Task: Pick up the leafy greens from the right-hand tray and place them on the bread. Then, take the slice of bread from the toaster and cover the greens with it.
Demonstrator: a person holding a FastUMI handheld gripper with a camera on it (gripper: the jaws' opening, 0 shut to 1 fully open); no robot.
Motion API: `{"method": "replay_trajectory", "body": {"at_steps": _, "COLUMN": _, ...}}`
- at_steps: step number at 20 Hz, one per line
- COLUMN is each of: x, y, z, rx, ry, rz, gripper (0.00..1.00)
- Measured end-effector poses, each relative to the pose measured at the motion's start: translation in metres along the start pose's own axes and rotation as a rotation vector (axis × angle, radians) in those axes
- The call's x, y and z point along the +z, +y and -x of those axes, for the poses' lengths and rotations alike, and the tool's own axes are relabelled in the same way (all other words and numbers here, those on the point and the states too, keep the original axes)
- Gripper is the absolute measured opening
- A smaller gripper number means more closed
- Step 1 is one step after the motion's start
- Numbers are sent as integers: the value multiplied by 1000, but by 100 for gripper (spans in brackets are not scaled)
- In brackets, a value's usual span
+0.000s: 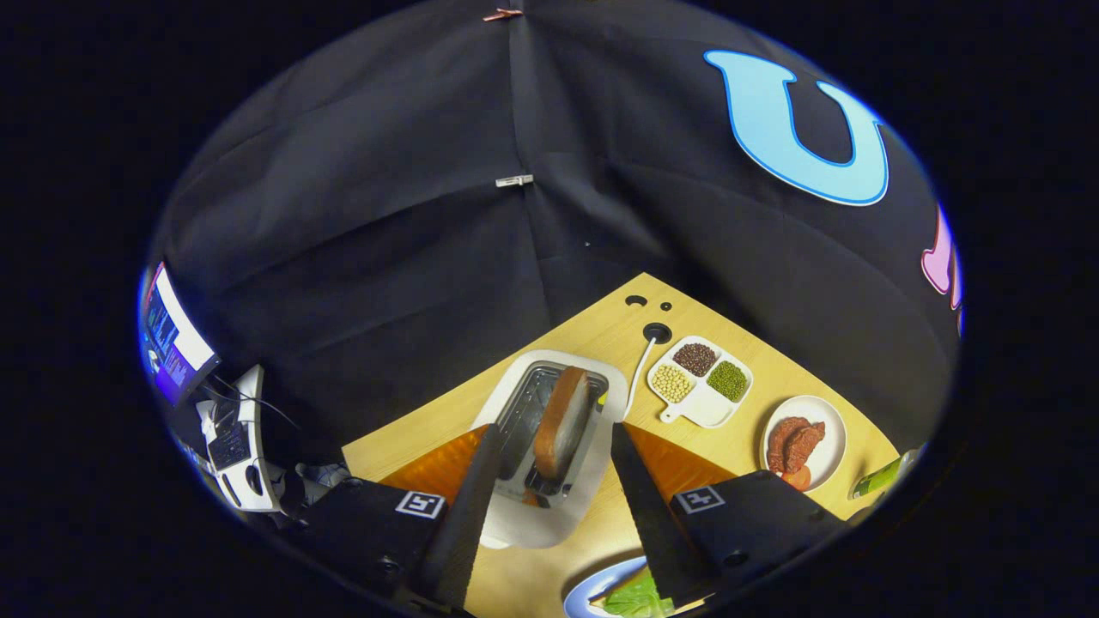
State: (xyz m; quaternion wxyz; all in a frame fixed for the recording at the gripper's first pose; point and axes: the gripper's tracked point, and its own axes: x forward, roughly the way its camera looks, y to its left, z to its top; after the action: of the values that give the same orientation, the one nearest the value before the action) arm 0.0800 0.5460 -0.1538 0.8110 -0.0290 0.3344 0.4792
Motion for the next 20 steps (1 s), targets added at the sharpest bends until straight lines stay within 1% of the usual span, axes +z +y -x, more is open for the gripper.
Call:
{"method": "replay_trajectory", "body": {"at_steps": 6, "x": -2, "y": -5, "z": -44, "rx": -46, "ry": 56, "rz": -38, "gripper": 81}}
{"method": "replay_trajectory", "body": {"at_steps": 10, "x": -7, "y": -2, "z": -62, "rx": -67, "ry": 98, "rz": -39, "gripper": 62}}
{"method": "replay_trajectory", "body": {"at_steps": 12, "x": -14, "y": -9, "z": -68, "rx": -114, "ry": 135, "rz": -45, "gripper": 62}}
{"method": "replay_trajectory", "body": {"at_steps": 14, "x": -13, "y": -13, "z": -71, "rx": -148, "ry": 141, "rz": -45, "gripper": 37}}
{"method": "replay_trajectory", "body": {"at_steps": 15, "x": -12, "y": -10, "z": -71, "rx": -146, "ry": 145, "rz": -54, "gripper": 24}}
{"method": "replay_trajectory", "body": {"at_steps": 16, "x": -12, "y": -9, "z": -70, "rx": -141, "ry": 153, "rz": -58, "gripper": 20}}
{"method": "replay_trajectory", "body": {"at_steps": 18, "x": -10, "y": -8, "z": -66, "rx": -126, "ry": 149, "rz": -71, "gripper": 15}}
{"method": "replay_trajectory", "body": {"at_steps": 20, "x": 1, "y": -5, "z": -56, "rx": -92, "ry": 108, "rz": -80, "gripper": 15}}
